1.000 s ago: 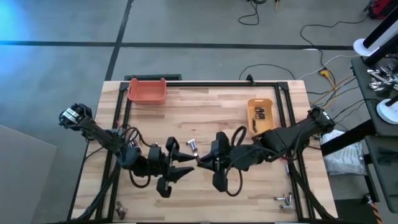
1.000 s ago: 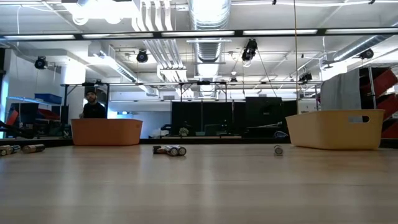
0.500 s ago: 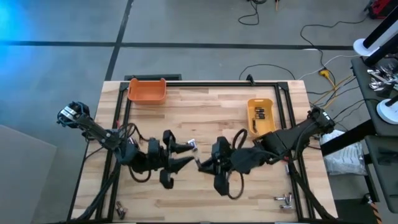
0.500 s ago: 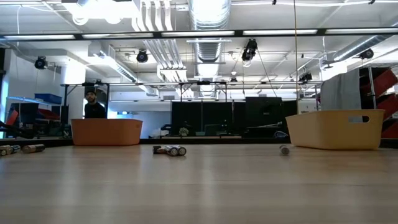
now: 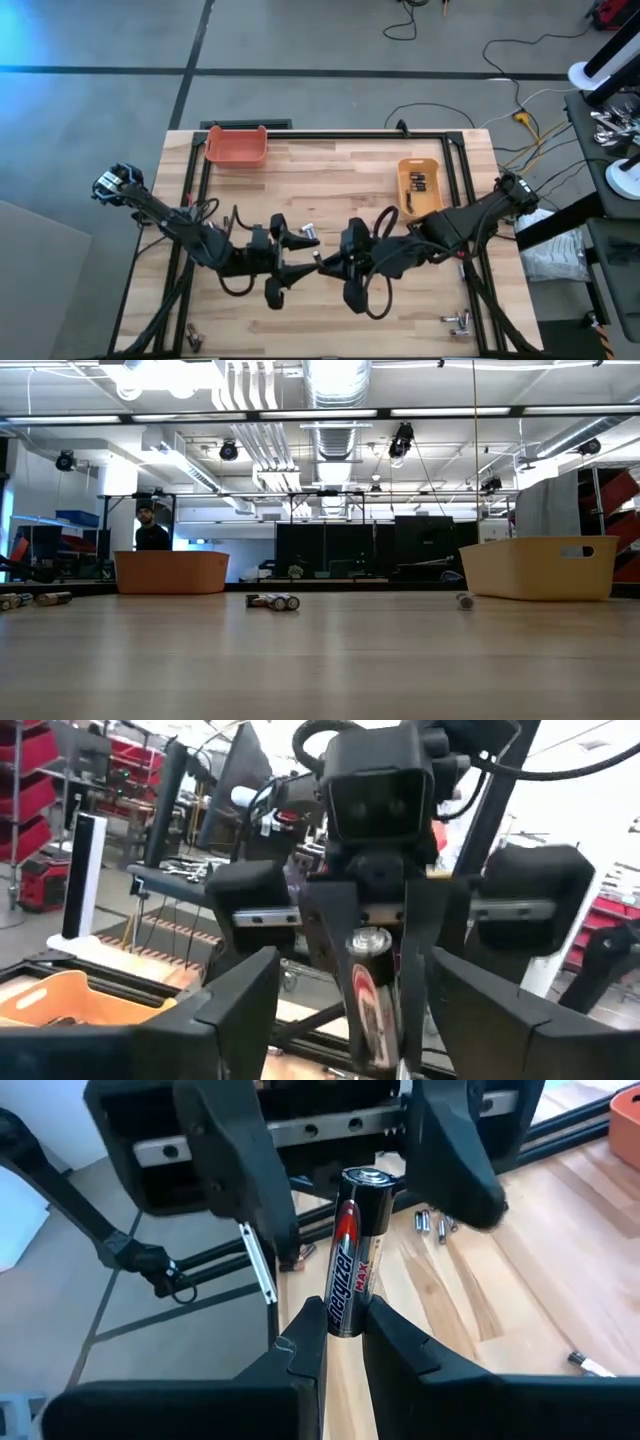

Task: Sort batteries
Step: Put the silver battery into the orange bin

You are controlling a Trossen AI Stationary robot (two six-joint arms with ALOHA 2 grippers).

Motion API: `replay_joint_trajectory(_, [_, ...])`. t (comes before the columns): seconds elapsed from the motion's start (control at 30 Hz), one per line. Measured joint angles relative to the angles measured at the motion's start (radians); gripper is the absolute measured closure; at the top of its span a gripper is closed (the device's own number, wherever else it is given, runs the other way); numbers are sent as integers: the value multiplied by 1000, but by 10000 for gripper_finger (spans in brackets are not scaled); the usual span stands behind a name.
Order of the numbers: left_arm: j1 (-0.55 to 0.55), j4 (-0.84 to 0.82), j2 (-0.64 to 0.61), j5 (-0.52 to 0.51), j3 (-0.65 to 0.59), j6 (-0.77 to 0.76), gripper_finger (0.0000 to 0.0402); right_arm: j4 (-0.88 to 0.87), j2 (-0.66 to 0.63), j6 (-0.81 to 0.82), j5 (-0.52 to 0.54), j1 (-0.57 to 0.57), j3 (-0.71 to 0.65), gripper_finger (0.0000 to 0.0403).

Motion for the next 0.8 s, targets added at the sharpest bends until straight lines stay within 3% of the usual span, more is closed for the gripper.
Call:
replay_joint_trajectory(0.33, [11,-3,0,69,28,25,188,41,0,-32,2,-1,0,365])
replay_joint_trajectory(0.63, [21,-5,0,107,25,-18,290,46,0,-42,29,-1,0,365])
replay_joint_trajectory(0.8, [23,-12,1,120,23,-34,372,34,0,-71,52,0,-1,360])
